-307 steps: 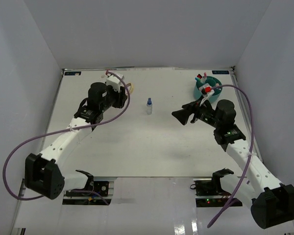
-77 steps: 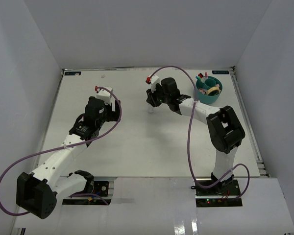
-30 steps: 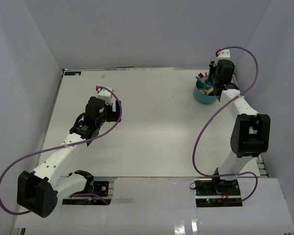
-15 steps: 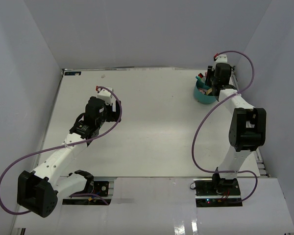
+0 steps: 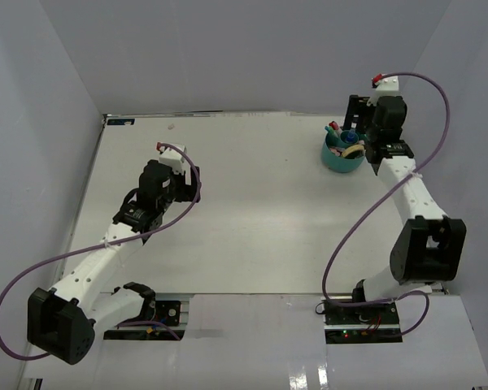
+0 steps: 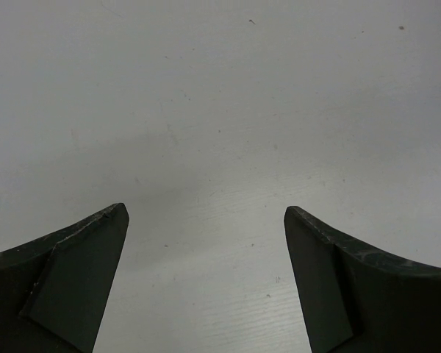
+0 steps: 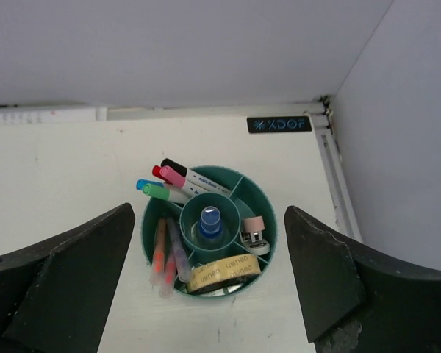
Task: Sort the stationery into containers
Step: Reset both arms
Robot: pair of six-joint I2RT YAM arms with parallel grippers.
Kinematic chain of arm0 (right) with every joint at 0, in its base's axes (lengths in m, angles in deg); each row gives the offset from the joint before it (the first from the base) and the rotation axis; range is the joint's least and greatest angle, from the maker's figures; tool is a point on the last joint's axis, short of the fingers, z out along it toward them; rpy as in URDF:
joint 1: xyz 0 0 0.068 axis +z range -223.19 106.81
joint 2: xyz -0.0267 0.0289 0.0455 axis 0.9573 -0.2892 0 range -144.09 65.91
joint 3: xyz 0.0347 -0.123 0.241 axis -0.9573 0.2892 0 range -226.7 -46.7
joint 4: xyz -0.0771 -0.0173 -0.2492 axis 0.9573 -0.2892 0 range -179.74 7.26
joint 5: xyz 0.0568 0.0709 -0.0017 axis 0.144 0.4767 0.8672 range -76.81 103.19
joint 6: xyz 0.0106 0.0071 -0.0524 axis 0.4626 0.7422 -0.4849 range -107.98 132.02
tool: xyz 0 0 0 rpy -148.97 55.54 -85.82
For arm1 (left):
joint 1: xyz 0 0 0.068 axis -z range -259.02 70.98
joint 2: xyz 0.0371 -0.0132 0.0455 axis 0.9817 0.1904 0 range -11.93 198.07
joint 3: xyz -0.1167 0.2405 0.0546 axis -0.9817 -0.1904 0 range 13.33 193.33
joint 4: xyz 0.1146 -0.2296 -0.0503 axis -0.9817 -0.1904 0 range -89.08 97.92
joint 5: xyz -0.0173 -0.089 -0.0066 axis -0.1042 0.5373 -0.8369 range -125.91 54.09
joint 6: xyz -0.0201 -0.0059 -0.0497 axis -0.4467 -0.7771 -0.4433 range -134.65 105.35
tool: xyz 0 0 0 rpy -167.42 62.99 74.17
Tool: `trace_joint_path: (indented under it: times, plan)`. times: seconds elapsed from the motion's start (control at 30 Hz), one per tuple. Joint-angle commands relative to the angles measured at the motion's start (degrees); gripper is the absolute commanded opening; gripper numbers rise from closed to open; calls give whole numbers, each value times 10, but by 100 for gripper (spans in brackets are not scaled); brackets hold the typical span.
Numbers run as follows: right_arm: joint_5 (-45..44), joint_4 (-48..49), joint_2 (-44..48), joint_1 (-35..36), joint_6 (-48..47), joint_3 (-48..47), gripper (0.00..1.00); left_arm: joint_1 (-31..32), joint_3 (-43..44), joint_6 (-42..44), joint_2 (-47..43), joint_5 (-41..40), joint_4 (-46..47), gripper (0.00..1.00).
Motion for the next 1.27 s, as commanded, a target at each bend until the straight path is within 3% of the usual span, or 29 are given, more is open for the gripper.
trace_joint_path:
  times: [0.0, 0.17, 0.33, 0.5, 0.63, 0.8, 1.23]
  plan:
    - [1, -28, 136, -3, 4, 7, 89, -3, 16, -8, -34, -3, -6, 98]
    - [17, -70, 304, -4, 12, 79, 98, -9, 27, -19, -72, -30, -11, 98]
    - [15, -89, 521, -2, 30, 157, 90, -12, 63, -38, -113, -48, -26, 98]
    - [33, -90, 686, 2, 67, 211, 90, -12, 113, -40, -159, -57, -63, 98]
    - [59, -128, 738, 5, 52, 203, 90, -12, 139, -35, -193, -77, -100, 98]
    - [15, -138, 779, 63, 19, 222, 90, -12, 146, -38, -239, -88, -130, 98]
    - [-49, -129, 805, 132, -41, 254, 90, -12, 160, -43, -270, -108, -165, 98]
